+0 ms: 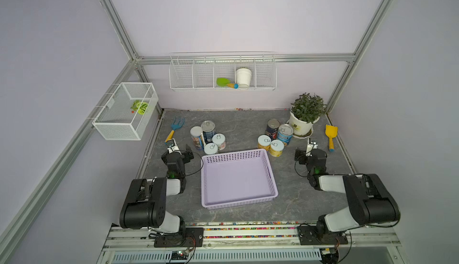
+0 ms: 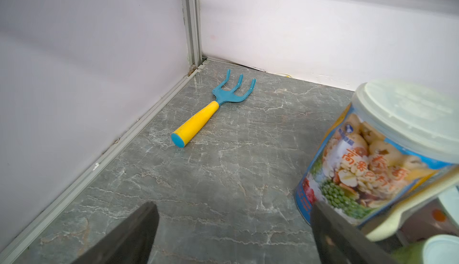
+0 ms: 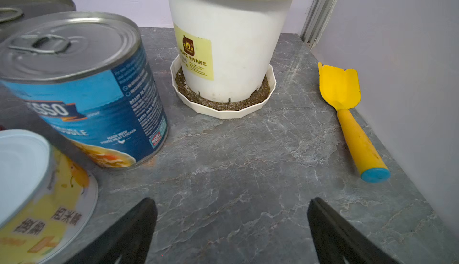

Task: Put the canned food in the basket
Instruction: Adjust the basket at the center of the board.

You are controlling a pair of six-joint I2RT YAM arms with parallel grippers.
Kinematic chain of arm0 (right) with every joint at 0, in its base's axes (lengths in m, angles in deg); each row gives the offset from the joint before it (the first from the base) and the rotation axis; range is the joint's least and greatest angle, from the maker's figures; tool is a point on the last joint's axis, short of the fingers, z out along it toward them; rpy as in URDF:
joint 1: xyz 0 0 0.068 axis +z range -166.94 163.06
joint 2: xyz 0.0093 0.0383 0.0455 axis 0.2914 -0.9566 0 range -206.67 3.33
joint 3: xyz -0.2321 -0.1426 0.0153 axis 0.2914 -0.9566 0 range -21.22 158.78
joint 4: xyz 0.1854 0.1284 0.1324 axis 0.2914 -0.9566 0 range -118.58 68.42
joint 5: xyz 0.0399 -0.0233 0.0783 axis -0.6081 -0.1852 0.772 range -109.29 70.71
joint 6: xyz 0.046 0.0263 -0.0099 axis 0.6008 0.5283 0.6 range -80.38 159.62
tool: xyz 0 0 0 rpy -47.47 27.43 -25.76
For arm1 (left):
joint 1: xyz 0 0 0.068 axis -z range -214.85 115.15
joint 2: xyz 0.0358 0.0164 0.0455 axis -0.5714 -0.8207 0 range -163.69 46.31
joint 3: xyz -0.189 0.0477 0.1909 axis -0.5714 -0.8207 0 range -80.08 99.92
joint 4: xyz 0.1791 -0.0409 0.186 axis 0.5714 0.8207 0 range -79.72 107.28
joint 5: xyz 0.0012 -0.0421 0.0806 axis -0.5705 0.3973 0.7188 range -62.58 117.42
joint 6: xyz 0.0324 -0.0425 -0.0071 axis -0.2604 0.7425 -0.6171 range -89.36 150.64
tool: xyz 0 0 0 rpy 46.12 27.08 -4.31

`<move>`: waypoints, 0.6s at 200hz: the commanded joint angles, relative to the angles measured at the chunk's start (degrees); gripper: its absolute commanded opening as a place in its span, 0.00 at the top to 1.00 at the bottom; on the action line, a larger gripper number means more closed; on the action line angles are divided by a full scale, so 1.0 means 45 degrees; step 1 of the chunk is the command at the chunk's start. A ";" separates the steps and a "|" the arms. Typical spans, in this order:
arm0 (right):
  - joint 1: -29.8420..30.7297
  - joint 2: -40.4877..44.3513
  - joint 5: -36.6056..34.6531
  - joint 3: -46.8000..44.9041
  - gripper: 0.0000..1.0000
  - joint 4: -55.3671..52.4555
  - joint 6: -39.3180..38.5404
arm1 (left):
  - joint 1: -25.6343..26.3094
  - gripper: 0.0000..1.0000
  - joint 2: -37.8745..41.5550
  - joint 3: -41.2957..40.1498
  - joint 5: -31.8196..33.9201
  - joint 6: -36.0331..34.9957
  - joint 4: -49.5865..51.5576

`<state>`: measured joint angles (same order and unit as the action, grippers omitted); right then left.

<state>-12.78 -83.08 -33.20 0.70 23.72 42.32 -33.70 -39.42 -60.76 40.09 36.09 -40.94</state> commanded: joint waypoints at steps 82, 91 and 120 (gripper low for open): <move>0.0076 -0.0153 -0.0225 0.0173 0.01 0.0355 -0.0108 | 0.0042 0.00 -0.0186 0.0277 0.0138 -0.0138 -0.0258; 0.0072 -0.0163 -0.0318 0.0213 0.01 0.0325 -0.0011 | 0.0057 0.00 -0.0186 0.0269 0.0137 -0.0138 -0.0271; 0.0053 -0.0222 -0.0385 0.0271 0.01 0.0273 0.0062 | 0.0038 0.00 -0.0186 0.0273 0.0129 -0.0137 -0.0275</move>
<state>-12.78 -83.15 -33.64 0.96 24.13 42.15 -33.70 -39.42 -60.76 40.09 36.09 -40.94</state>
